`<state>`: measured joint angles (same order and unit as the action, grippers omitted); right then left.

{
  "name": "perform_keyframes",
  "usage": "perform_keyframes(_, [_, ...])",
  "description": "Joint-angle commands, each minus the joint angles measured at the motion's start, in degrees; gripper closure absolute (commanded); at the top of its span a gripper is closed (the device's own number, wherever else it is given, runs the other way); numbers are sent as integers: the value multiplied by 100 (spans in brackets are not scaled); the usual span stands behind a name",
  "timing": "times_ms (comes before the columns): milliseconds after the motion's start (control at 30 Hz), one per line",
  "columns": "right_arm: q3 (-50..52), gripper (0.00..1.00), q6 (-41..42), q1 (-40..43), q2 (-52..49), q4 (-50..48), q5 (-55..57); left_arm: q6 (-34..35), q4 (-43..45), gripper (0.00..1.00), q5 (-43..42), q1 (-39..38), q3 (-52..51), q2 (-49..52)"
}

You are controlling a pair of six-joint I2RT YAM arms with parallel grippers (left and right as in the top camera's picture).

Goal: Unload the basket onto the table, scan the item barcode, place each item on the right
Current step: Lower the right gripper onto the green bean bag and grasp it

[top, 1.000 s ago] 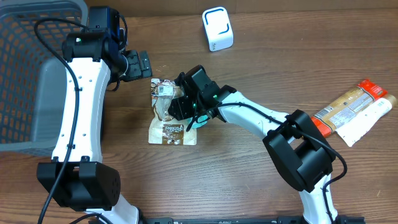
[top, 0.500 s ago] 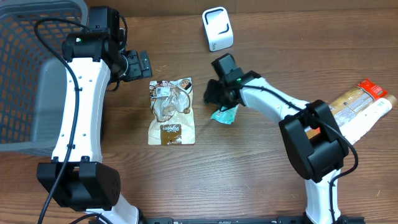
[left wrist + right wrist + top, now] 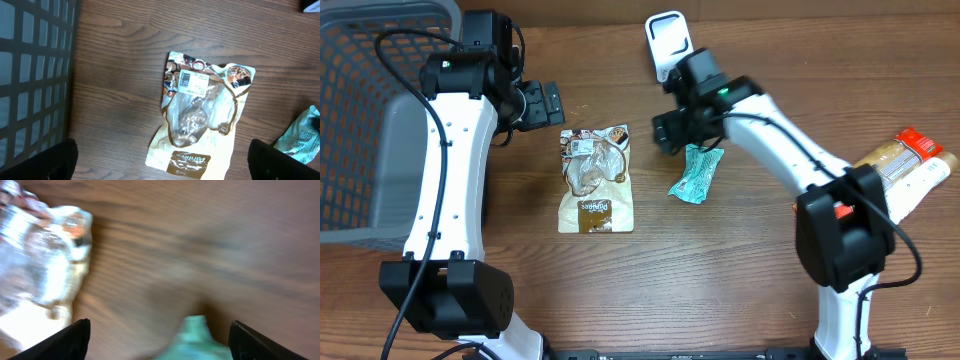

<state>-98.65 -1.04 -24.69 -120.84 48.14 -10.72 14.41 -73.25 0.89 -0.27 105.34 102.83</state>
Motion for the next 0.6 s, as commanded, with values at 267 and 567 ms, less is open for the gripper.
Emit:
perform_keyframes(267, [-68, 22, -2968, 1038, -282, 114, -1582, -114, 4, 0, -31, -13, -31, 24])
perform_keyframes(567, [7, 35, -3545, 960, -754, 455, -1513, -114, 4, 0, -31, -13, -31, 24])
